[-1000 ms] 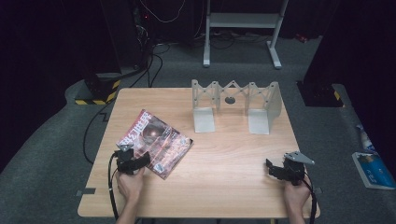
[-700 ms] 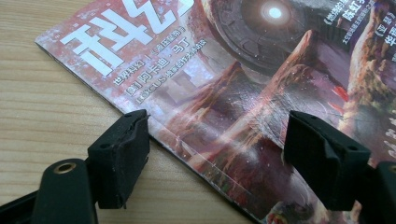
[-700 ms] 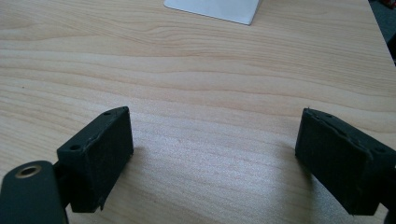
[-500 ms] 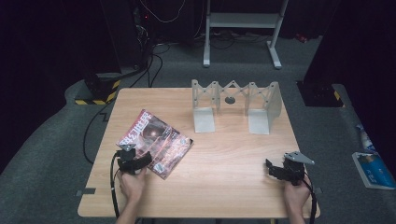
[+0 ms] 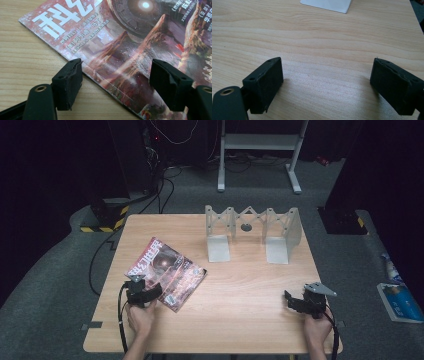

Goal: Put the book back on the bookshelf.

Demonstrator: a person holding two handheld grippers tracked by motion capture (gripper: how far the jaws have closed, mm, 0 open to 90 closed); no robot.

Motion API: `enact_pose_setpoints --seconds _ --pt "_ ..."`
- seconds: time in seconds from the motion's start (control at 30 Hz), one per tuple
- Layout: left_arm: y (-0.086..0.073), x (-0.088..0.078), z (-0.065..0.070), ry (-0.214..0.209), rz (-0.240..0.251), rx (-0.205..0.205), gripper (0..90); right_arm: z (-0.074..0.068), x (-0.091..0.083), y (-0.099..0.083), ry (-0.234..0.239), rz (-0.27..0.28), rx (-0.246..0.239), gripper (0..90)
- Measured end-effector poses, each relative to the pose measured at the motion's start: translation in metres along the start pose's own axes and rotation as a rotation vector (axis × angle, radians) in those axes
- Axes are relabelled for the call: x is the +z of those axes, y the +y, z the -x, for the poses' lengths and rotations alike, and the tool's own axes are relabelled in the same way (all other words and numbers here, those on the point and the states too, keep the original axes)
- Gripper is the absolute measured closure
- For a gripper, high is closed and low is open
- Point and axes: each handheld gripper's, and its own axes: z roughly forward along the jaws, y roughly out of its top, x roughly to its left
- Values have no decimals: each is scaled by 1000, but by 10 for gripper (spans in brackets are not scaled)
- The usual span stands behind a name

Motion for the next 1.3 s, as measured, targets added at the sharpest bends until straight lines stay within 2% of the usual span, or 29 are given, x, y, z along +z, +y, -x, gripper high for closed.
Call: enact_pose_setpoints --seconds 0.53,0.7,1.3 --pt "-2 -3 6 -38 -9 30 317 0 0 0 1 0 -2 109" --pt "-5 -4 10 -46 5 22 333 0 0 0 0 0 0 109" --pt "-11 -9 22 -80 10 60 355 0 0 0 0 0 -2 109"
